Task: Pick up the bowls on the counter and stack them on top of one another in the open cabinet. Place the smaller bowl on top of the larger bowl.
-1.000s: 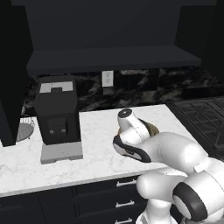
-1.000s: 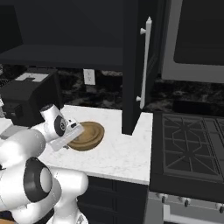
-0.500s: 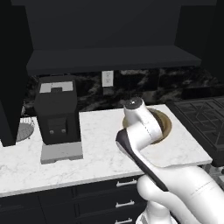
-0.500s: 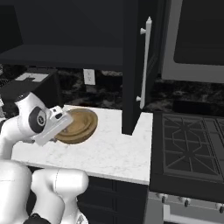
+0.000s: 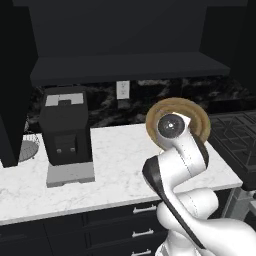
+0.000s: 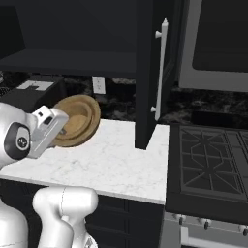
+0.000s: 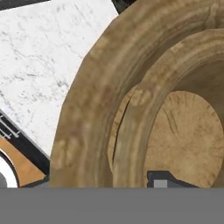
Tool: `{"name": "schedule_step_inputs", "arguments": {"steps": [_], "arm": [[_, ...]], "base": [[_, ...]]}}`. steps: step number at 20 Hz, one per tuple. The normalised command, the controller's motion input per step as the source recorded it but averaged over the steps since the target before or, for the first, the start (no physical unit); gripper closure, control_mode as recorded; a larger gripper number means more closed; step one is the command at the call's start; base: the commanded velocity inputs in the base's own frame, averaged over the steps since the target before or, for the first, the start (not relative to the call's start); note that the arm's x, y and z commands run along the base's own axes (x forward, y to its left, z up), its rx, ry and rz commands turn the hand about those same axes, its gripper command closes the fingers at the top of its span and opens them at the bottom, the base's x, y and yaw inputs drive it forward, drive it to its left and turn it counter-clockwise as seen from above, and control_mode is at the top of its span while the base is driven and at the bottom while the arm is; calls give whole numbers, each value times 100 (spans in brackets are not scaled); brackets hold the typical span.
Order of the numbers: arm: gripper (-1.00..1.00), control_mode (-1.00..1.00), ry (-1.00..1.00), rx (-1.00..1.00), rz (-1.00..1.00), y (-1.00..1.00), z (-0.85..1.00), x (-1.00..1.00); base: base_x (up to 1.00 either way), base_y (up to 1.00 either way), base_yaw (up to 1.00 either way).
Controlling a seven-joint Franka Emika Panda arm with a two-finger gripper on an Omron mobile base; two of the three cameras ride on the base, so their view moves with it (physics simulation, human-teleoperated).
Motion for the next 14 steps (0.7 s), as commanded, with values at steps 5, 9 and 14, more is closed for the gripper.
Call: {"name": "schedule_step_inputs", "arguments": {"steps": [5,9,14], "arm": [[100,-100,-7,-2,5,0,100,-14],[100,-100,0,0,3,0,100,0],[100,-100,1,0,0,0,100,34]], "base": [[0,0,0],[0,0,0],[0,0,0]]}}
